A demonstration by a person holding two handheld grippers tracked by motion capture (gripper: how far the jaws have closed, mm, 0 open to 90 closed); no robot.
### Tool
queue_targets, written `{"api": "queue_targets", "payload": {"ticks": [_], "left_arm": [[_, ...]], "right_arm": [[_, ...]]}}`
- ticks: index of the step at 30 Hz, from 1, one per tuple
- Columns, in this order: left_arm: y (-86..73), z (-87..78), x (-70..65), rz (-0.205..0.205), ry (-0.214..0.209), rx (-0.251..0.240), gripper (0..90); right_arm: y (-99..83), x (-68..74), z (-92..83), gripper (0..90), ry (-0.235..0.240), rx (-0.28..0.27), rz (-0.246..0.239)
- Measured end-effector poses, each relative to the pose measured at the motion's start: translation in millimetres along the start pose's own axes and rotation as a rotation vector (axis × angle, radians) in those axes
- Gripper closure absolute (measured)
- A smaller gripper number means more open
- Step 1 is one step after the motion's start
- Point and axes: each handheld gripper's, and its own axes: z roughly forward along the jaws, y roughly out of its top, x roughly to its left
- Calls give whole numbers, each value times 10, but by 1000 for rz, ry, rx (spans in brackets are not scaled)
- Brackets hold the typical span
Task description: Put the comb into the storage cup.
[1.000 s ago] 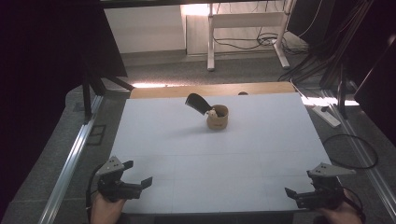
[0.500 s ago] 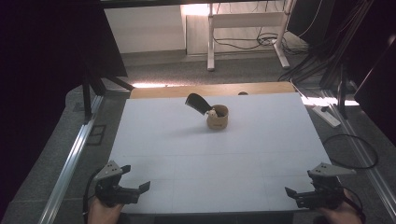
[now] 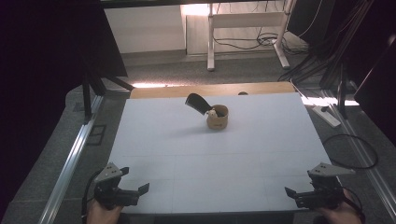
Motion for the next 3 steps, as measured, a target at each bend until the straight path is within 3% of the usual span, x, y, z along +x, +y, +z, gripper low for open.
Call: {"api": "queue_targets", "payload": {"ticks": [3], "left_arm": [[5, 3, 1, -2, -3, 1, 0]], "right_arm": [[-2, -2, 4, 0, -2, 2, -2]]}}
